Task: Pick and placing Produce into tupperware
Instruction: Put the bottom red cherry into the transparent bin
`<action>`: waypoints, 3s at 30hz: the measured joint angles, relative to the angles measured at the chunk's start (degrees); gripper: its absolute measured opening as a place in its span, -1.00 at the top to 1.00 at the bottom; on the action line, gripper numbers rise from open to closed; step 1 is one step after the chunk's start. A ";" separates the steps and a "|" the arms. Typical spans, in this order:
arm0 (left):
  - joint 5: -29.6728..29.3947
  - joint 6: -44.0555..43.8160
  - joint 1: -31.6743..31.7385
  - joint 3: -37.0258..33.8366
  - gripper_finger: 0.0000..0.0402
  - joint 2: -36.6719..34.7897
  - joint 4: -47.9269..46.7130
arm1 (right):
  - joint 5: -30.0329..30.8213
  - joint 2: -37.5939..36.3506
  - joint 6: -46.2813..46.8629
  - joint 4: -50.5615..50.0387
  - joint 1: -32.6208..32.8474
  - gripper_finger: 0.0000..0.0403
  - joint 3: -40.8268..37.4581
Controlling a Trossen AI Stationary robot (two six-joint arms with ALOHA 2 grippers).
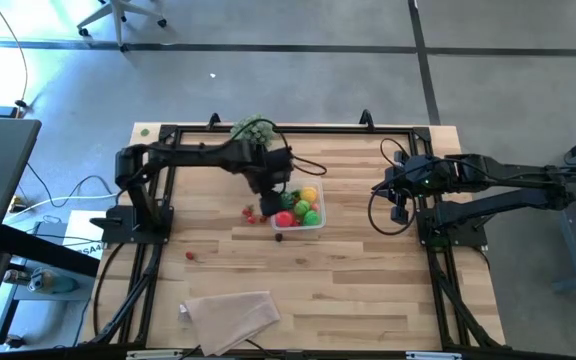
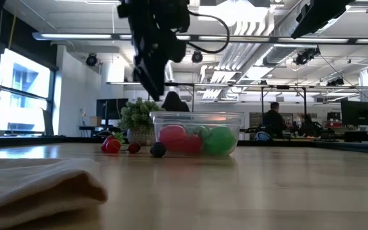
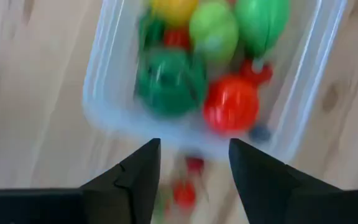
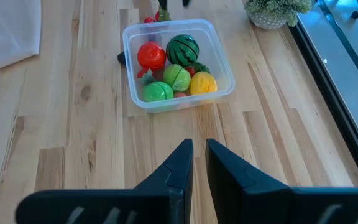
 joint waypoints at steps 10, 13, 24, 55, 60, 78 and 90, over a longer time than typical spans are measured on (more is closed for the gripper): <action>-4.36 -8.41 -6.08 0.54 0.27 -4.70 -22.30 | 0.00 0.00 0.00 0.00 -0.02 0.83 0.00; -6.36 -12.15 -8.45 -4.42 0.30 -9.87 -21.05 | 0.01 0.00 0.01 0.00 0.00 0.83 0.00; -6.49 -34.05 -16.12 -33.45 0.36 -40.50 -7.24 | -0.01 0.00 0.01 -0.01 0.00 0.83 0.00; -0.92 -20.85 -42.32 -50.11 0.36 -40.02 -0.11 | 0.00 0.00 0.00 0.00 -0.02 0.83 0.00; -2.46 -19.54 -42.49 -50.11 0.36 -34.51 0.06 | 0.00 0.02 -0.01 0.00 0.00 0.83 0.00; -2.45 -19.54 -42.47 -50.11 0.36 -28.22 3.29 | 0.01 0.00 0.01 0.00 -0.01 0.83 0.00; -1.48 -40.55 -42.47 -50.11 0.36 -28.22 5.02 | 0.00 0.01 0.01 0.00 0.00 0.83 0.01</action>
